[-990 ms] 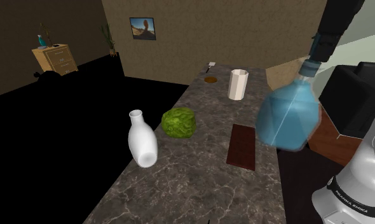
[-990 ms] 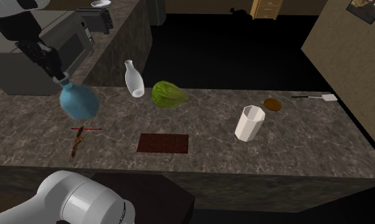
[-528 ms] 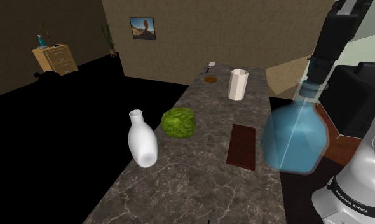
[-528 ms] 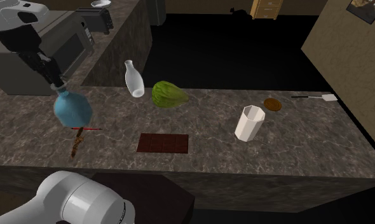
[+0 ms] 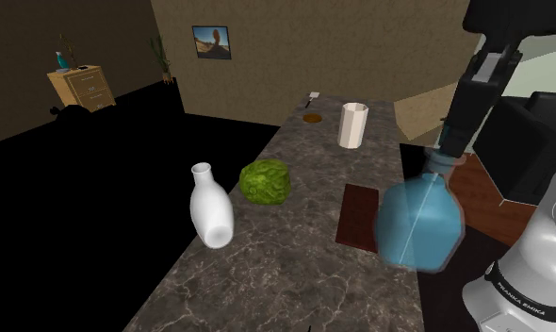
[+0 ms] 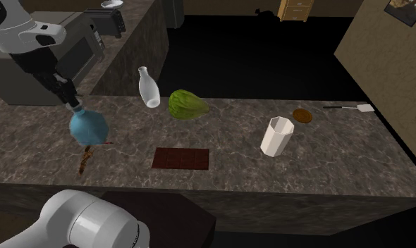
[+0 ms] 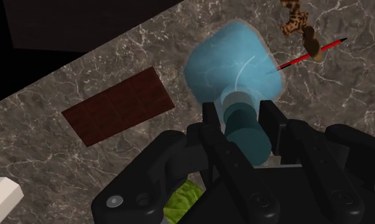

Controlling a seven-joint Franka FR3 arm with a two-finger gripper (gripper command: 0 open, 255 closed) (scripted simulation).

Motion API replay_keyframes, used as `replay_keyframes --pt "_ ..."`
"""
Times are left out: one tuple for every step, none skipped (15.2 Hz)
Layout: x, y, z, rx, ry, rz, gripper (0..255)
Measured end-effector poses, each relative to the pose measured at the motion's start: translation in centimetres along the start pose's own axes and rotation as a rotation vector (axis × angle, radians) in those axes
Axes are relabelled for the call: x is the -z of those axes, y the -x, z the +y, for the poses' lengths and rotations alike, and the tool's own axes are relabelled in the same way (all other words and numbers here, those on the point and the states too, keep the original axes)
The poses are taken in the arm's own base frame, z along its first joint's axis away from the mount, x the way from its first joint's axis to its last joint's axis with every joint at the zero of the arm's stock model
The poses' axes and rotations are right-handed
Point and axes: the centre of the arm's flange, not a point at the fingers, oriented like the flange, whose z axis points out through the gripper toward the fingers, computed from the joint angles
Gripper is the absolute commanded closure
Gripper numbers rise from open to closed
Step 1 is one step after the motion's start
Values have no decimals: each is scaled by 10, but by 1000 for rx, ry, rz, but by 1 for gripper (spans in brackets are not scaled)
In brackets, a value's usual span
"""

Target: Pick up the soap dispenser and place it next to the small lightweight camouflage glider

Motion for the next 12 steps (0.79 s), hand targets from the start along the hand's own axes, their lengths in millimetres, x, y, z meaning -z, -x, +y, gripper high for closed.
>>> replay_keyframes --pt "-5 1 0 0 0 0 255" --pt "-10 0 0 0 0 0 255" --pt "-16 0 0 0 0 0 255" --pt "-21 0 -1 0 0 0 255" --pt "-26 0 -1 0 0 0 255" --pt "-31 -1 -1 0 0 0 255" --pt "-37 1 -1 0 0 0 255" --pt "-42 1 -1 0 0 0 255" --pt "-48 1 -2 0 0 0 255" --pt "-53 1 -2 0 0 0 255" --pt "-58 0 -3 0 0 0 255" --pt "-64 0 -4 0 0 0 255"
